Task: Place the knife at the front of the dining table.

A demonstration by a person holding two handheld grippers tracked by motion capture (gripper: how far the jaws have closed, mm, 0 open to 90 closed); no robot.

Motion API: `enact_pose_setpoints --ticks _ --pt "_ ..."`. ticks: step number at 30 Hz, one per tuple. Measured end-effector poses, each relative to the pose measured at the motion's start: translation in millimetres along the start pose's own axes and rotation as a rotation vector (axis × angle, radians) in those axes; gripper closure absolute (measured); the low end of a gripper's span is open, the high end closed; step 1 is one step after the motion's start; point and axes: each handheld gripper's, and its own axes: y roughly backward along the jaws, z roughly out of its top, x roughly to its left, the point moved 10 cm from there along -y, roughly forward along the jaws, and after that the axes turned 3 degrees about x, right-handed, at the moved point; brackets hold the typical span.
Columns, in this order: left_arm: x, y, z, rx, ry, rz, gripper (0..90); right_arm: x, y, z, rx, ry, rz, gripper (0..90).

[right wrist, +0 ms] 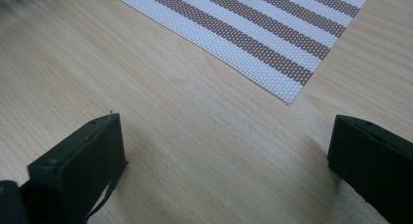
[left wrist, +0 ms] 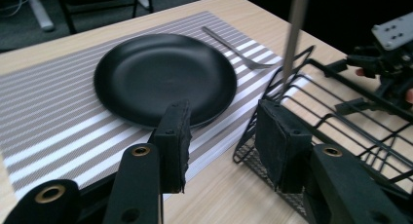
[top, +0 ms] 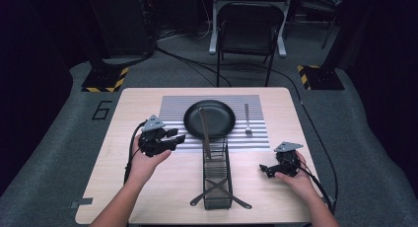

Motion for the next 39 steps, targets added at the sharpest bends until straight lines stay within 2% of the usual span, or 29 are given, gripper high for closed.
enact_pose_setpoints --ticks 5,9,14,22,26,32,39 --pt "-9.3 -8.8 10.2 -0.002 -0.02 -0.021 58.0 0.0 0.0 0.0 0.0 0.0 0.0 0.0" --pt "-15.3 -16.4 16.7 -0.01 -0.015 -0.044 57.8 -0.3 0.0 0.0 -0.001 0.001 -0.003 0.0" --pt "-23.3 -26.3 20.7 0.004 -0.03 -0.067 57.9 -0.2 0.0 -0.1 -0.002 0.003 -0.002 0.0" --pt "-29.9 -38.7 25.5 0.012 -0.031 -0.107 59.2 0.0 0.1 -0.2 -0.001 0.0 -0.002 0.0" --pt "-33.7 -47.9 28.6 0.018 -0.03 -0.12 59.9 0.1 0.1 -0.3 0.0 -0.002 -0.002 0.0" --pt "-35.1 -58.5 29.3 0.02 -0.04 -0.115 63.7 0.1 0.1 -0.3 0.0 -0.001 -0.002 0.0" --pt "-38.1 -63.6 30.3 0.016 -0.043 -0.132 68.8 -0.2 0.0 -0.1 -0.002 0.002 -0.002 0.0"
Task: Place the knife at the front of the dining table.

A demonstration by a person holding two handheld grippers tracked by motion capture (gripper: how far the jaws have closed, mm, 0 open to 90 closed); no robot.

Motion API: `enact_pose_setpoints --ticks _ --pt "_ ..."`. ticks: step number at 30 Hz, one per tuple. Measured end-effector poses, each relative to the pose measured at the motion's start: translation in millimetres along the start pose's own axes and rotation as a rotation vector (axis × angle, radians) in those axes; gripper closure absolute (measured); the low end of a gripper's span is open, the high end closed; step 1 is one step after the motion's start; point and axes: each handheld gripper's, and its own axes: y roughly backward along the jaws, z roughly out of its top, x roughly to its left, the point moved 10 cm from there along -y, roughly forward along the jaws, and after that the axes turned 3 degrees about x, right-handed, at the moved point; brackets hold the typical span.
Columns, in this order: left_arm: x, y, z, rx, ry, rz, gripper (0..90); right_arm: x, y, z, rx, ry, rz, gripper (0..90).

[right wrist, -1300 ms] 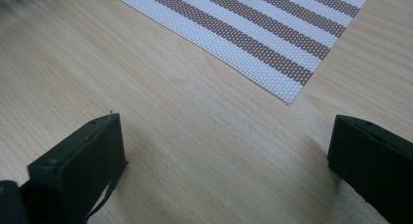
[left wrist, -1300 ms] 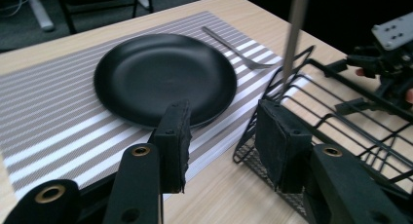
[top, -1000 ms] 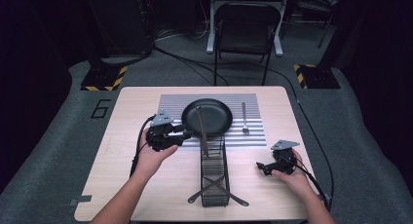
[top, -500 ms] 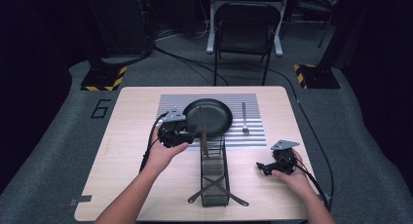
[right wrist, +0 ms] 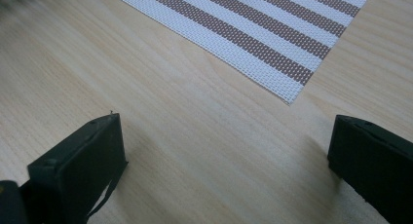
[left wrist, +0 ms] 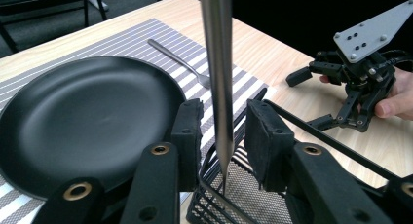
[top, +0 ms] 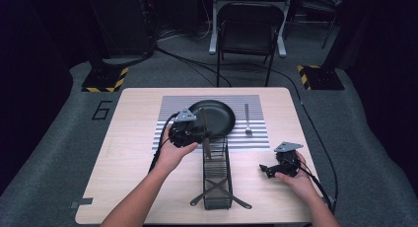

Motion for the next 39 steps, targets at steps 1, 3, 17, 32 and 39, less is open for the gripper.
enact_pose_setpoints --ticks 1,3,17,32,39 --pt "0.0 -0.4 0.0 0.002 -0.004 -0.001 68.8 0.0 0.0 0.0 0.0 0.0 0.0 0.0" --pt "-0.3 -2.2 0.3 0.001 -0.001 -0.006 71.2 -0.1 0.0 0.0 0.0 0.001 0.0 0.0" --pt "0.4 -1.2 -0.2 0.006 -0.015 0.007 80.4 0.2 0.1 -0.2 0.002 -0.002 0.001 0.0" --pt "-5.1 -0.3 -0.2 -0.037 -0.023 0.025 81.5 0.0 0.0 0.0 0.0 0.0 0.0 0.0" --pt "-12.1 0.3 -0.3 -0.025 -0.064 0.033 82.6 -0.1 0.0 0.1 -0.001 0.001 0.0 0.0"
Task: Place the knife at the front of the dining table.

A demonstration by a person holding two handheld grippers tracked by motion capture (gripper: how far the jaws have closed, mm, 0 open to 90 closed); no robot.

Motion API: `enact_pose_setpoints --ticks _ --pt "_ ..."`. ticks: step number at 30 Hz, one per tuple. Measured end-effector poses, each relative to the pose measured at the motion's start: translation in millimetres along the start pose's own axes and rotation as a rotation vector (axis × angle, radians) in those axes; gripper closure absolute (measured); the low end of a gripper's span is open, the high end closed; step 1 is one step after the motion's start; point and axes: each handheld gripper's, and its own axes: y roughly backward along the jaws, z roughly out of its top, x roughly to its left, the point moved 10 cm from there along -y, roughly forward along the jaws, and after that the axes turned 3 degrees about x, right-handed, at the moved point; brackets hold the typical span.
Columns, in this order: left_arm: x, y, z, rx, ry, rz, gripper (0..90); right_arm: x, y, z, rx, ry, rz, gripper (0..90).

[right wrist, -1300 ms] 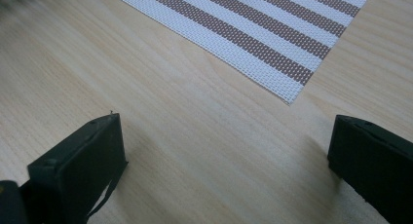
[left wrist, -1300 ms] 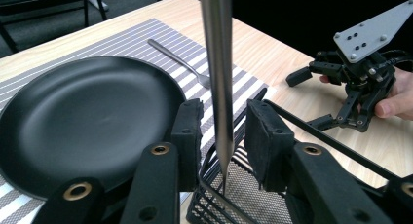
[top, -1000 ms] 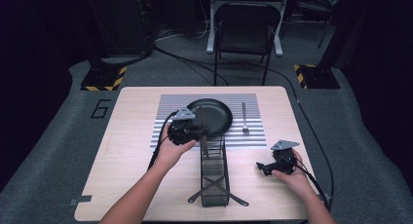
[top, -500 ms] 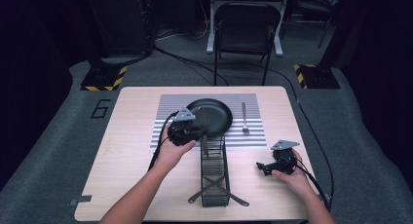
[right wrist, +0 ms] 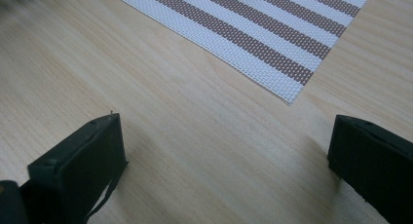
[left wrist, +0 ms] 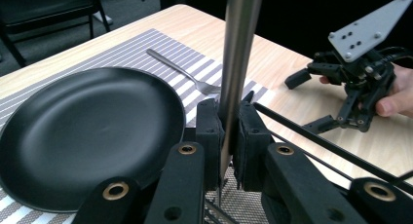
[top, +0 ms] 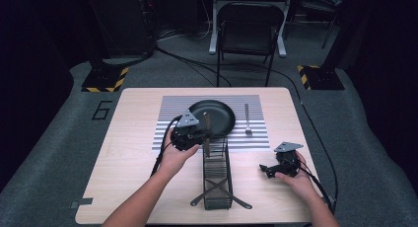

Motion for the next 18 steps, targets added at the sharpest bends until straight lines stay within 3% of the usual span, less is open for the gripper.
enact_pose_setpoints --ticks 9,18 --pt "-6.3 4.6 8.2 0.013 -0.005 -0.02 82.7 0.0 0.0 0.0 0.0 0.0 0.0 0.0" --pt "-7.5 31.2 39.0 -0.026 0.002 -0.003 82.8 0.0 0.1 -0.1 0.001 0.0 0.0 0.0"
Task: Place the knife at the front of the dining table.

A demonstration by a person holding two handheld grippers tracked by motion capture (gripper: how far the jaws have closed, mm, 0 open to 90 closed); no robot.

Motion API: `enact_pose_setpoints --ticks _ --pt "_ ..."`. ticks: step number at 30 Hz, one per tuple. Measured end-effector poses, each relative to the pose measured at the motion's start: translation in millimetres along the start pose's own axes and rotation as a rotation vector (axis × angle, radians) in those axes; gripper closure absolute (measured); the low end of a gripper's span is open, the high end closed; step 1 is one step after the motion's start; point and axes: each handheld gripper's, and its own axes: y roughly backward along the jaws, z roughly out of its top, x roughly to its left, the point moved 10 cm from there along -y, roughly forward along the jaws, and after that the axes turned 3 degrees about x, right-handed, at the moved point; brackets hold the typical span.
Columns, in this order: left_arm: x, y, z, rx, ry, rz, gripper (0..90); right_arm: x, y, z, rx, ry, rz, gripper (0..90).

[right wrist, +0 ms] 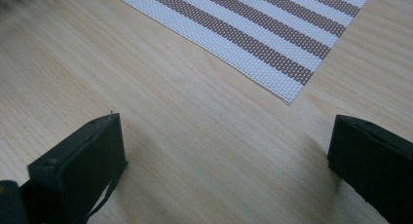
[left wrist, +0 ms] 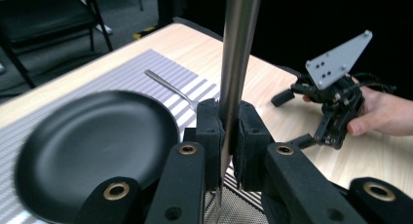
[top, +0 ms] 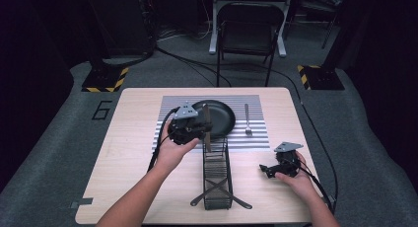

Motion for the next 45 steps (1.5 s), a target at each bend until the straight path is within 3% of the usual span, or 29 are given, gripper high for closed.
enact_pose_setpoints --ticks 13,21,31,37,45 --pt "-1.1 37.5 40.2 -0.035 0.006 0.036 82.8 0.0 0.0 0.0 0.0 -0.001 0.0 0.0" --pt "3.9 55.5 51.5 -0.069 0.021 0.042 82.8 0.3 0.1 -0.2 0.001 -0.004 0.0 0.0" --pt "31.6 60.1 41.3 -0.065 0.065 0.101 82.8 -0.2 0.0 0.1 -0.001 0.002 0.0 0.0" --pt "58.7 53.2 22.6 -0.045 0.115 0.15 82.8 0.0 0.0 0.1 0.0 0.0 0.0 0.0" --pt "80.6 44.1 2.0 -0.008 0.142 0.184 82.8 0.0 0.0 0.0 0.0 0.0 0.0 0.0"
